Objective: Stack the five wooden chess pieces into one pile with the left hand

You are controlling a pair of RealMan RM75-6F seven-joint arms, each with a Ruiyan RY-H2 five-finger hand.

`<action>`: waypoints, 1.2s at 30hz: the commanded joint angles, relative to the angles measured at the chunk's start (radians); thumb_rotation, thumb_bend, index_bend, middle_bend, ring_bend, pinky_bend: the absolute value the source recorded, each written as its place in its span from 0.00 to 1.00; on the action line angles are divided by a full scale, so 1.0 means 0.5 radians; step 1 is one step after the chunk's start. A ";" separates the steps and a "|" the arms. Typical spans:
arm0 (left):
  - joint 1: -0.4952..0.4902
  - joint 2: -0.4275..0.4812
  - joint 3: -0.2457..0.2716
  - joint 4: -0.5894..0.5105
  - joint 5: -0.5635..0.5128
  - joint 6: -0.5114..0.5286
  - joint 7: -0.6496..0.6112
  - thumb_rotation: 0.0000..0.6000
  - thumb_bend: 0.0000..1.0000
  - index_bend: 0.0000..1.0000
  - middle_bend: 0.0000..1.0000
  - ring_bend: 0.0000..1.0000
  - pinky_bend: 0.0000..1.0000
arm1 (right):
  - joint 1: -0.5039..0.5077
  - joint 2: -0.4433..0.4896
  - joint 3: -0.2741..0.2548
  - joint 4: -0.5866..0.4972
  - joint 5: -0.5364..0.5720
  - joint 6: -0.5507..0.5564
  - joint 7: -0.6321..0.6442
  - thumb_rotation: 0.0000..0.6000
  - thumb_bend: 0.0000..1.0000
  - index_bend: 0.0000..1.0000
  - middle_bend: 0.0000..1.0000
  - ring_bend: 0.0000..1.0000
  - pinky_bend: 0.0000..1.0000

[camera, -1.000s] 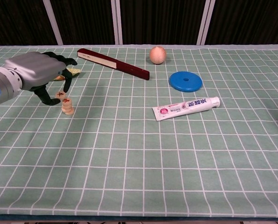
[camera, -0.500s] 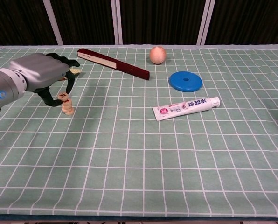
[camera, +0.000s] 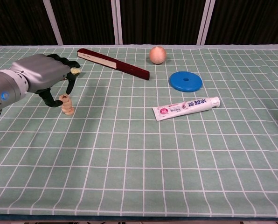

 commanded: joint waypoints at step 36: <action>0.788 0.869 0.357 -0.775 0.848 0.929 -0.996 1.00 0.30 0.10 0.00 0.00 0.00 | 0.044 0.081 -0.125 0.048 -0.251 -0.063 0.002 1.00 0.23 0.06 0.01 0.00 0.00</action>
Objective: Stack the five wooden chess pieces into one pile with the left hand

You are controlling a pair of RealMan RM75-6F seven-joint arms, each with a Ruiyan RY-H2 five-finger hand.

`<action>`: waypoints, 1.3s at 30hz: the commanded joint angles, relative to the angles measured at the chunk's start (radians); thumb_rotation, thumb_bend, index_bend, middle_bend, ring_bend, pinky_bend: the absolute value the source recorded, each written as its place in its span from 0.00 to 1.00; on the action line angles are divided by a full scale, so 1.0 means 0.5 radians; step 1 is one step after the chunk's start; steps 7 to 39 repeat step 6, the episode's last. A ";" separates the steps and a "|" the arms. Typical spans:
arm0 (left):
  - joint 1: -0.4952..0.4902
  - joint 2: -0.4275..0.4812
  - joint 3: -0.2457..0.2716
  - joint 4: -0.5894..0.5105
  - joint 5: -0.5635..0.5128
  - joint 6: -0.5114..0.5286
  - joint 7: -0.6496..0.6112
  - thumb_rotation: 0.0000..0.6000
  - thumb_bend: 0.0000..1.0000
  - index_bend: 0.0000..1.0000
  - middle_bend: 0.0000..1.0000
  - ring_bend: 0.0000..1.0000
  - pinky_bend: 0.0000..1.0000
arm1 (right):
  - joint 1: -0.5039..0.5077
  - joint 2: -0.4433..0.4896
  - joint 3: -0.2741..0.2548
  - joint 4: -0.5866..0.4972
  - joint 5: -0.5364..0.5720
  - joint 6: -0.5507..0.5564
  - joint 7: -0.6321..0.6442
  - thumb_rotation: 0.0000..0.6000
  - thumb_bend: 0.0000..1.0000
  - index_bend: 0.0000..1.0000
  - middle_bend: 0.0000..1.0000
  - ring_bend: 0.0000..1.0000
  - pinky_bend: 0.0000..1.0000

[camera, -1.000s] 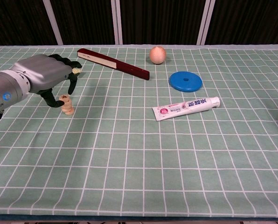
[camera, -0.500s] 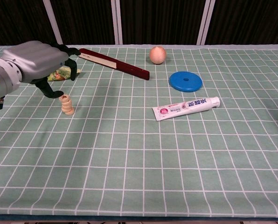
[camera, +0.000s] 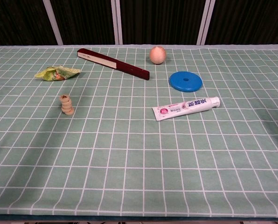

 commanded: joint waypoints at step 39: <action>0.346 0.211 0.222 0.025 0.338 0.241 -0.391 1.00 0.30 0.08 0.00 0.00 0.00 | 0.014 0.032 -0.038 0.019 -0.053 -0.029 -0.060 1.00 0.23 0.06 0.01 0.00 0.00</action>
